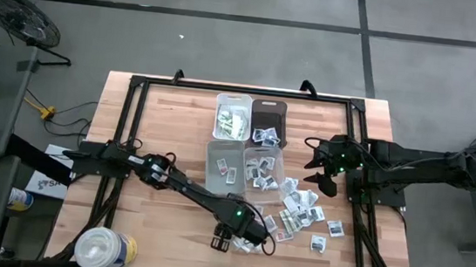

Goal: Pick & Place First Aid Supplies
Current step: Put the green bandage pack into the white bin

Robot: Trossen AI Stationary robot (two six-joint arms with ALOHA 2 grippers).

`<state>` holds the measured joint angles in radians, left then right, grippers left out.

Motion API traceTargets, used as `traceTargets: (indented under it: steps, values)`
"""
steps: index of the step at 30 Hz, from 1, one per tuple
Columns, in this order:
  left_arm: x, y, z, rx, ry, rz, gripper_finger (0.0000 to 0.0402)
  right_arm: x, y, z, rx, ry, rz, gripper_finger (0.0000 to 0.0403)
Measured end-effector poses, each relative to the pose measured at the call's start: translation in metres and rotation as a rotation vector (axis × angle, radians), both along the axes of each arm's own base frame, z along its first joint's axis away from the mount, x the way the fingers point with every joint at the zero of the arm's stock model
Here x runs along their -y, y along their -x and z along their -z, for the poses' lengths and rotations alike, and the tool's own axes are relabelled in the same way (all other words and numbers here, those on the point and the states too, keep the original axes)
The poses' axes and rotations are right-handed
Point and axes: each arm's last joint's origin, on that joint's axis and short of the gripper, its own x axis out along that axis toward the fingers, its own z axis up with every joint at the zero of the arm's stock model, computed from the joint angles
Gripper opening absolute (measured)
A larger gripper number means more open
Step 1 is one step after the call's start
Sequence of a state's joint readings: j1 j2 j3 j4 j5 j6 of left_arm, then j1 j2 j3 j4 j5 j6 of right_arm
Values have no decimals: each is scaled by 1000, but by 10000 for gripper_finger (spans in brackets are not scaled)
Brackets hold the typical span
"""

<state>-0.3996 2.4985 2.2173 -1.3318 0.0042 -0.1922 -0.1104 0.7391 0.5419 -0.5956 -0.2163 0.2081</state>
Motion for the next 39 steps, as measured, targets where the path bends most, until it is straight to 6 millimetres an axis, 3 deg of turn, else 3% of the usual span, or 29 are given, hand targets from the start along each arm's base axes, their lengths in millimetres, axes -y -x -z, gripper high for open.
traceTargets:
  steps: [7, 19, 24, 27, 39]
  values:
    - [1, 0, 4, 3, 1, -18, 146, 0, 0, 0, 0, 0, 0, 222]
    - [3, 3, 5, -18, -3, -25, 12, 0, 0, 0, 0, 0, 0, 222]
    - [6, 5, -5, -30, -45, -28, 9, 0, 0, 0, 0, 0, 0, 222]
    - [8, 5, -16, -22, -52, -26, 4, 0, 0, 0, 0, 0, 0, 222]
    - [6, 20, -96, 171, -1, -93, 2, 0, 0, 0, 0, 2, -2, 222]
